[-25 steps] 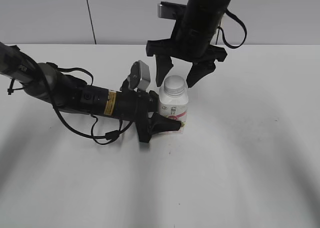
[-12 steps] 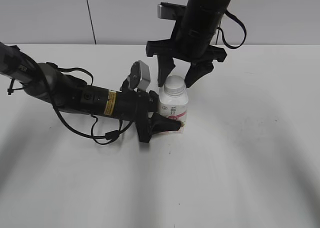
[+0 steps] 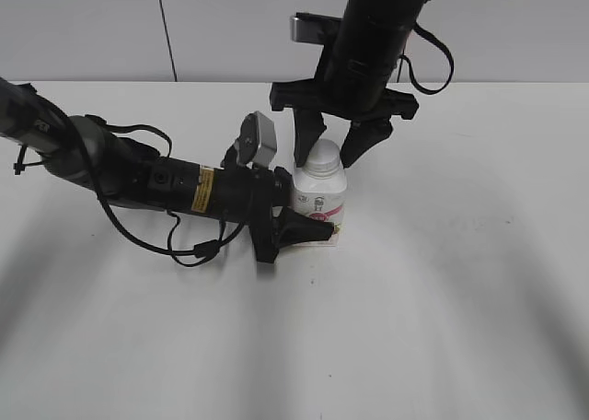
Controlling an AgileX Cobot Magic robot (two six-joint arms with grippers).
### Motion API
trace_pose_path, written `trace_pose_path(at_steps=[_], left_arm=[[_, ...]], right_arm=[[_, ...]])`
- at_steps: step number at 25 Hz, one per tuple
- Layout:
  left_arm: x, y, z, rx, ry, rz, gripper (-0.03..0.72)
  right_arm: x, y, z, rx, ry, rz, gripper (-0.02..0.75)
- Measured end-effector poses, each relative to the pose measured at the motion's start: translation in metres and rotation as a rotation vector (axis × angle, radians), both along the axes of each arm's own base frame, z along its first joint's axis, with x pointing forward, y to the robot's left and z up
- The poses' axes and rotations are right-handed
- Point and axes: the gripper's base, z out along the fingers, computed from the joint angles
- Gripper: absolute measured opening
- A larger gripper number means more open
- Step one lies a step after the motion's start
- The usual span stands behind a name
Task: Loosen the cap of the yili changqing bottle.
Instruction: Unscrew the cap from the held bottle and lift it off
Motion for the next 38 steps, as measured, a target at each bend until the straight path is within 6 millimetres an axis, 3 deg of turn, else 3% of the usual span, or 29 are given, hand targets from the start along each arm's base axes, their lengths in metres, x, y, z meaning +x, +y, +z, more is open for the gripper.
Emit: trace_pose_path(at_steps=[5,14,29,38], left_arm=[[0.0001,0.0001,-0.0001,0.001,0.0,0.001,0.389],[0.0003,0.0001,-0.0003,0.004,-0.001,0.003,0.389],[0.0002,0.0002,-0.0005,0.006,-0.005,0.0,0.389],[0.0002,0.0002,-0.0005,0.006,-0.006,0.0,0.389]], right_arm=[[-0.0004,0.0,0.0,0.0,0.004,0.0,0.398],[-0.0004,0.0,0.0,-0.001,-0.013,0.059,0.398],[-0.0011,-0.0005,0.0003,-0.027,-0.264,0.921,0.397],[-0.0008,-0.0008,0.0005,-0.038,-0.364,1.247,0.396]])
